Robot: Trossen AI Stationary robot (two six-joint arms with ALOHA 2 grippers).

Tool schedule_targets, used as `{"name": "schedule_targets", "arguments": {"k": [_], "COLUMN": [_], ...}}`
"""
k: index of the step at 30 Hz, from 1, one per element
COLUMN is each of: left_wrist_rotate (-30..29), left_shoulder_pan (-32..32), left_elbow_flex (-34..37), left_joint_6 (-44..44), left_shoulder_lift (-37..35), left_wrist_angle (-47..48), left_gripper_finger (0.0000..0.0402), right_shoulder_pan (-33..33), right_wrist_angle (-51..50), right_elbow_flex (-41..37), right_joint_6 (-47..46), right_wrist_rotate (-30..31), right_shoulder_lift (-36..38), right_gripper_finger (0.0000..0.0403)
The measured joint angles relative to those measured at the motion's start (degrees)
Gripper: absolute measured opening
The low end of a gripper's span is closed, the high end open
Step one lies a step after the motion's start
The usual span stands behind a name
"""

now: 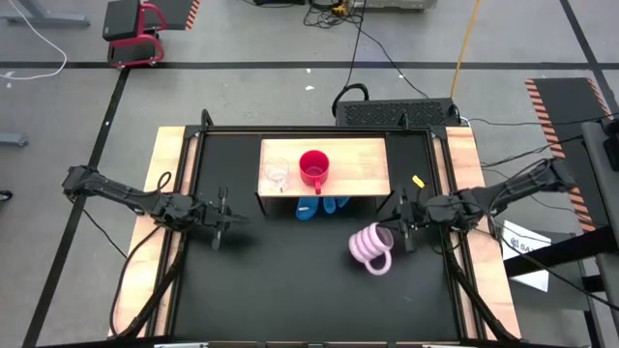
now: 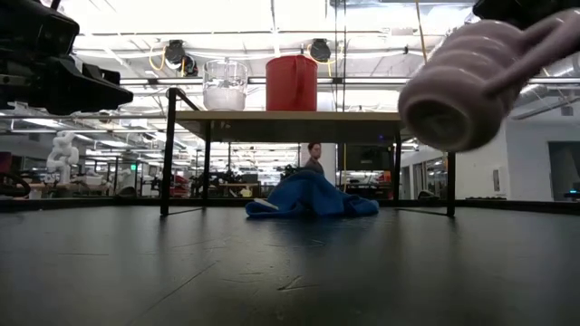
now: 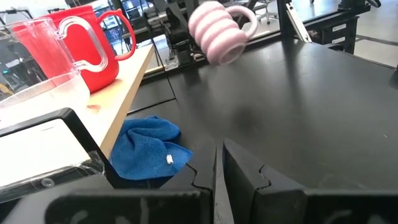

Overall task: Stack small to large cups/mugs on shelf
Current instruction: Put the violet mug on the shelf

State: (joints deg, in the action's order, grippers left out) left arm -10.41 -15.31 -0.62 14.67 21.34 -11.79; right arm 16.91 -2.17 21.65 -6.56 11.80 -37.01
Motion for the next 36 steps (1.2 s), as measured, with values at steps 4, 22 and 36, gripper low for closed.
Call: {"name": "schedule_targets", "arguments": {"k": [4,22,36], "left_wrist_rotate": [0.00,0.00,0.00], "left_shoulder_pan": [0.00,0.00,0.00], "left_elbow_flex": [0.00,0.00,0.00], "left_joint_6": [-0.12,-0.13,1.62], "left_shoulder_lift": [0.00,0.02,0.02], "left_wrist_angle": [0.06,1.37,1.51], "left_gripper_finger": [0.0031,0.0031,0.0031], "right_shoulder_pan": [-2.13,-13.40,-25.21], "right_wrist_angle": [-0.92,-20.89,-26.09], "right_elbow_flex": [2.37,23.10,31.61], "right_joint_6": [1.16,3.29,8.19], "right_wrist_rotate": [-0.07,-3.00,-9.16], "right_shoulder_lift": [-0.33,-11.13,-16.59], "right_gripper_finger": [0.0013,0.0013,0.0013]}}
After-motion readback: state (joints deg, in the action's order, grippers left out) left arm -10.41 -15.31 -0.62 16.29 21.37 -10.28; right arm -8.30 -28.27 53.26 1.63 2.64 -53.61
